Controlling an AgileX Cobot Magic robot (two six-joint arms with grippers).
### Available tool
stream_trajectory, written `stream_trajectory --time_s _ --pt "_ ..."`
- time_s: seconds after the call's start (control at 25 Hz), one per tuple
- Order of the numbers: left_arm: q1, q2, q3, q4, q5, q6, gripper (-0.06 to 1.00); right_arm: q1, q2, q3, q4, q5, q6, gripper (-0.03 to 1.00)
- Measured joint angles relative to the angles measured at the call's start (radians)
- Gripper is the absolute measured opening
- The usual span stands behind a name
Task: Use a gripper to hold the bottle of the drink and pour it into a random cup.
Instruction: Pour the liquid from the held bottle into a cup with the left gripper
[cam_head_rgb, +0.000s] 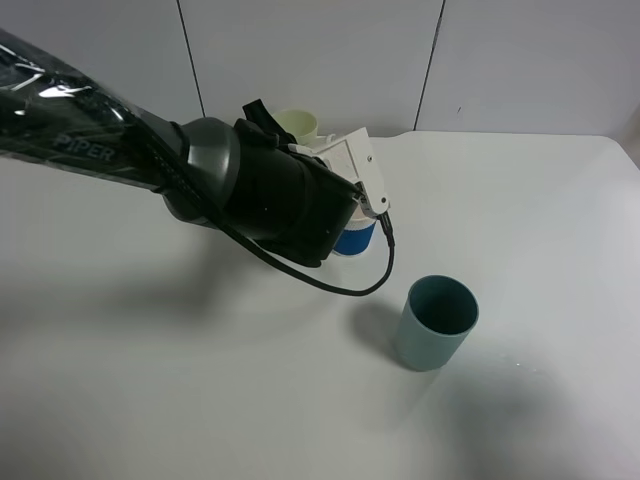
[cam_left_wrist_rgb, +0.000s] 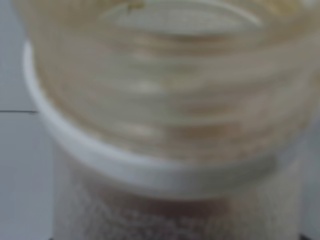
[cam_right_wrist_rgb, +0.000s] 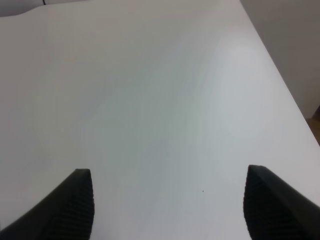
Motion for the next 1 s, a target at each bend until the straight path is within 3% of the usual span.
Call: stream_trajectory --time_s 0.72,1.0 --pt "-0.001 0.000 0.000 0.102 -0.024 0.038 0.36 0.000 0.000 0.000 0.000 0.000 0.000 0.63" --pt "0.016 0.000 0.000 0.108 -0.029 0.041 0.36 0.000 0.000 0.000 0.000 0.000 0.000 0.63"
